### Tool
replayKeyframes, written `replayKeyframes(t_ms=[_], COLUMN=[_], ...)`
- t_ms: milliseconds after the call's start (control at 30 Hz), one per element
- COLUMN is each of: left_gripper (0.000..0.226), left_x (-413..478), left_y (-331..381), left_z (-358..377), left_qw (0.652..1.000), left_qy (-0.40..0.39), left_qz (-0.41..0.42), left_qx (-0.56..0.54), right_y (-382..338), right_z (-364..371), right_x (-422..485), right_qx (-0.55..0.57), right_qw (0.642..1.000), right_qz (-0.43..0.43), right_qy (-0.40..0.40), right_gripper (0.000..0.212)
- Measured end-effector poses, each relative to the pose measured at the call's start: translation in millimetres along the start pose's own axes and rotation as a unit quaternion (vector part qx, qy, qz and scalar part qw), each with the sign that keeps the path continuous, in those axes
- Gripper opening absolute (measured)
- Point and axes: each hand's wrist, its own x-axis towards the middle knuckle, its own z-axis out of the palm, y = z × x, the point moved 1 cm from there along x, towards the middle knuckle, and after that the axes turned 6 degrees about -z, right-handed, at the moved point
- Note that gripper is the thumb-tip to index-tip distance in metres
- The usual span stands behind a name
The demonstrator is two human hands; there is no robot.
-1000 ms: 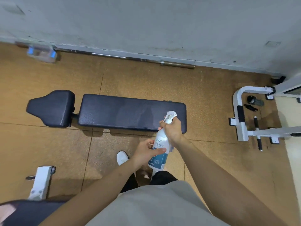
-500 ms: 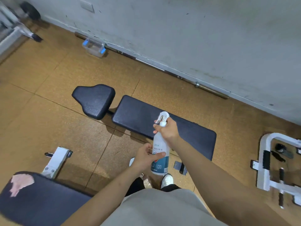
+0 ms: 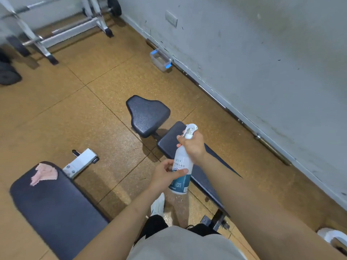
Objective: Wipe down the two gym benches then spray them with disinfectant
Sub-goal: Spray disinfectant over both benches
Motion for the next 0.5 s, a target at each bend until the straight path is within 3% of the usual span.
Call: replayKeyframes(t_ms=[133,233,500], left_gripper=[0.042,0.038,0.052], left_x=[3,0,-18], left_y=[11,18,2], left_z=[-9,-9,32], left_qw=[0.999,0.999,0.999], left_qy=[0.021,0.026,0.043], left_qz=[0.018,0.036,0.027], left_qx=[-0.026,-0.021,0.013], right_y=[-17,-23,1], right_z=[16,16,-23], right_x=[12,14,0], right_qx=[-0.013,-0.005,0.054], right_qw=[1.000,1.000,0.997], right_qz=[-0.008,-0.014,-0.001], right_qy=[-0.023,-0.009,-0.046], right_gripper=[0.027,0.014,0.015])
